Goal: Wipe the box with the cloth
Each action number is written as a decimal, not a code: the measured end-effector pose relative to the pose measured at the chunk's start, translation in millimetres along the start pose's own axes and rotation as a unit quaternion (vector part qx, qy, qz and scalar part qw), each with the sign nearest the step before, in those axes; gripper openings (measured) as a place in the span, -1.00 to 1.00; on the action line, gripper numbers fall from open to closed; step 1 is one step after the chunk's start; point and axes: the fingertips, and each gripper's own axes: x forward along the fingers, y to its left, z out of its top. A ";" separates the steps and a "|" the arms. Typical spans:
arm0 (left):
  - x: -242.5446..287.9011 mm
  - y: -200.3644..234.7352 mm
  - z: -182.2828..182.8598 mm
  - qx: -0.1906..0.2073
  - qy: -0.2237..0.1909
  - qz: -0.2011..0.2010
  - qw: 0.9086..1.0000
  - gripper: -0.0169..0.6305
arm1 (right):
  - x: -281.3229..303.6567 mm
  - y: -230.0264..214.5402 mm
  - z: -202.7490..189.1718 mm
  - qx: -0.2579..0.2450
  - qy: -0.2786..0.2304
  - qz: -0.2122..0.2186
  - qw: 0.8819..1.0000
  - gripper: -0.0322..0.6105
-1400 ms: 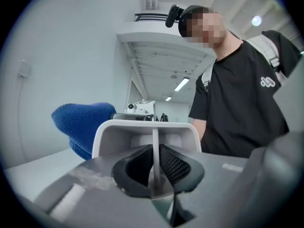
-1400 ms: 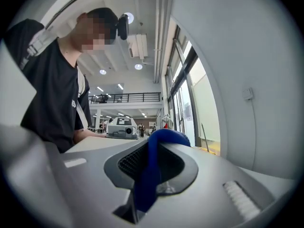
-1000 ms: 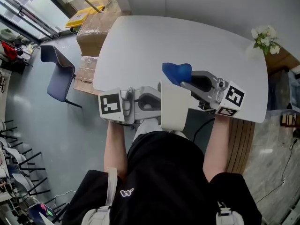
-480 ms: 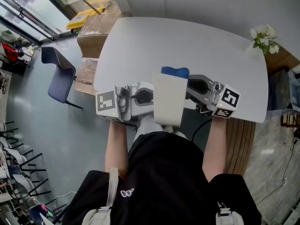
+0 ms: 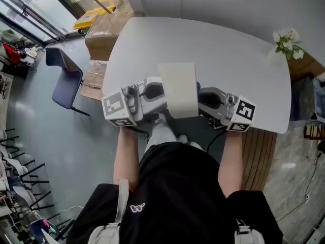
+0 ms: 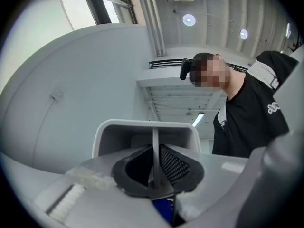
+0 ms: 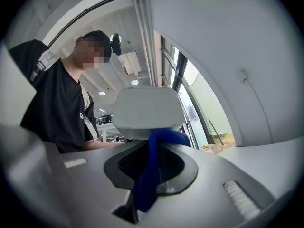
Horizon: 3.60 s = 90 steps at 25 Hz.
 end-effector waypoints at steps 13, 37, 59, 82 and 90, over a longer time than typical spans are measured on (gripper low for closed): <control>-21.7 21.7 11.3 -0.011 -0.025 0.072 0.997 -0.80 | 21.0 37.5 -5.7 -0.001 0.011 0.068 0.998 -0.74; -54.6 36.6 -34.2 -0.064 0.002 0.104 0.992 -0.80 | 17.8 52.4 51.1 -0.044 -0.086 0.076 0.992 -0.74; -31.6 -12.2 -44.3 -0.069 0.028 -0.034 0.997 -0.80 | -8.6 1.6 79.1 -0.062 -0.151 -0.096 0.982 -0.73; -27.7 -13.5 -27.5 -0.069 -0.008 -0.043 0.997 -0.80 | -24.2 -44.7 44.3 -0.104 -0.037 -0.265 0.958 -0.74; -26.5 -2.3 -29.7 -0.072 -0.016 -0.005 0.997 -0.80 | -9.8 -22.4 35.1 -0.105 -0.015 -0.196 0.975 -0.74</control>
